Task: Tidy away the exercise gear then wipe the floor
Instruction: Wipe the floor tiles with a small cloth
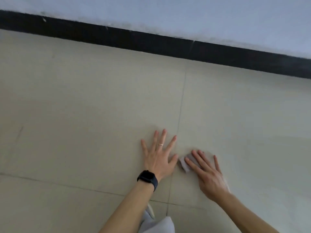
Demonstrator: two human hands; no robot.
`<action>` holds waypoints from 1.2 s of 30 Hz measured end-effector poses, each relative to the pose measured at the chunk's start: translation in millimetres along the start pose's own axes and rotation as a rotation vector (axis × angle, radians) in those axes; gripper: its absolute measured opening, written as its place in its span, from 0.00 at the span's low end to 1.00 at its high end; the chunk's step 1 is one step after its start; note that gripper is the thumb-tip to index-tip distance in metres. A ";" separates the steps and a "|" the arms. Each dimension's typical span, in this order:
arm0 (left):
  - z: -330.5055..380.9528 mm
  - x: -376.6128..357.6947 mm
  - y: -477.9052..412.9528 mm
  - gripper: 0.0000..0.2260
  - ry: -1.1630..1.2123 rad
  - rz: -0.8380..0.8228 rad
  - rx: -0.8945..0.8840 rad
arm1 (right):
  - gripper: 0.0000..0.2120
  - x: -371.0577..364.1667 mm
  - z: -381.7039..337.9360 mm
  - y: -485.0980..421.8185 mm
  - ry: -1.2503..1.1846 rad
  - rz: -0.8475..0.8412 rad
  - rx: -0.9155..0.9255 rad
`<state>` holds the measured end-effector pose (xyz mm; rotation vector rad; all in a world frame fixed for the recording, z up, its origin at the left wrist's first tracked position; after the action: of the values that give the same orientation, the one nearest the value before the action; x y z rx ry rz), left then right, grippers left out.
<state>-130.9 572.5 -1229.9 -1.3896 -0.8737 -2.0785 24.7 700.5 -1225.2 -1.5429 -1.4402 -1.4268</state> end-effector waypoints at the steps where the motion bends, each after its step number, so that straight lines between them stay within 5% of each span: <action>1: 17.8 -7.3 -4.8 0.32 -0.018 -0.037 -0.017 | 0.40 3.0 25.0 16.6 -0.023 0.034 -0.118; 3: 39.0 -21.8 -9.1 0.34 -0.081 -0.123 0.013 | 0.38 2.5 56.3 48.9 -0.064 0.074 -0.300; 7: 44.1 -31.4 -11.1 0.40 -0.150 -0.203 0.083 | 0.23 -9.2 67.6 65.7 -0.145 0.127 -0.386; 20: 41.5 -29.0 -15.2 0.42 -0.208 -0.357 0.131 | 0.26 -11.2 69.1 62.5 -0.038 0.304 -0.301; 28: 87.4 14.1 -12.8 0.32 -0.426 -0.424 0.072 | 0.34 32.3 75.6 55.4 -0.036 0.038 -0.231; 32: 152.3 74.7 27.2 0.29 -0.333 -0.428 -0.027 | 0.21 89.7 81.6 73.9 -0.164 -0.274 -0.553; 36: 226.9 147.8 85.7 0.26 -0.406 -0.471 -0.178 | 0.22 177.8 83.9 158.3 -0.370 -0.183 -0.677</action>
<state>15.5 674.6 -1008.9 -1.8914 -1.3111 -2.2917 170.8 794.4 -1042.1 -2.2285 -1.3993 -1.9487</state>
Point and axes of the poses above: each hand's wrist, its own y-axis away from the middle knuckle, its own x-axis out of the back of the hand, z = x × y, the point moved 7 cm from there along -y, towards the middle knuckle, and after that the axes turned 10 degrees about z, right-handed, at the moved point
